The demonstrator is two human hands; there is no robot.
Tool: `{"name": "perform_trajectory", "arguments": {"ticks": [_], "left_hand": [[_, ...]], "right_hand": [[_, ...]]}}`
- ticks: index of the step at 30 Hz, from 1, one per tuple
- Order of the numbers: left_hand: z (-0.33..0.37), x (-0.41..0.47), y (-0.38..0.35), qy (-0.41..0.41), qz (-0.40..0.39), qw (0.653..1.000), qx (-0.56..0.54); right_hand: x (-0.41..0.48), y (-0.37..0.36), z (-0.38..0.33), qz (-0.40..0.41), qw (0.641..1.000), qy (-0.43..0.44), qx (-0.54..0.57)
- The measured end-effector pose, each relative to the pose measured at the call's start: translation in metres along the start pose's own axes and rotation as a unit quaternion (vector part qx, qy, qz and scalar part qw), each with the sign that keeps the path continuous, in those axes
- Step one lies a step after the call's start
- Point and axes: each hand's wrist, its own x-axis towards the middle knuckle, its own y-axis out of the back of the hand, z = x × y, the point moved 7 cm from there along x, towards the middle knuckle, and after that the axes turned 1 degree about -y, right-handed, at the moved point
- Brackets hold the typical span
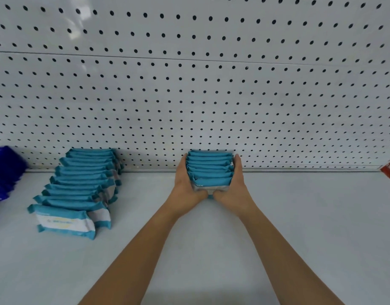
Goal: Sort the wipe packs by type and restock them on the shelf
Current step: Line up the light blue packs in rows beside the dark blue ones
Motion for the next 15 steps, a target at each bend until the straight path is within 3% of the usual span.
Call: {"name": "perform_trajectory", "arguments": {"ticks": [6,11,15], "left_hand": [[-0.007,0.000,0.001,0.042,-0.023,0.999,-0.017],[-0.010,0.005,-0.014,0.049,-0.073,0.995,0.041],[-0.015,0.009,-0.001,0.050,-0.034,0.994,0.087]], "right_hand": [[0.001,0.002,0.004,-0.015,1.000,-0.017,0.010],[-0.005,0.011,0.010,-0.036,0.998,-0.027,0.047],[-0.003,0.017,0.007,-0.078,0.997,-0.004,-0.022]]}}
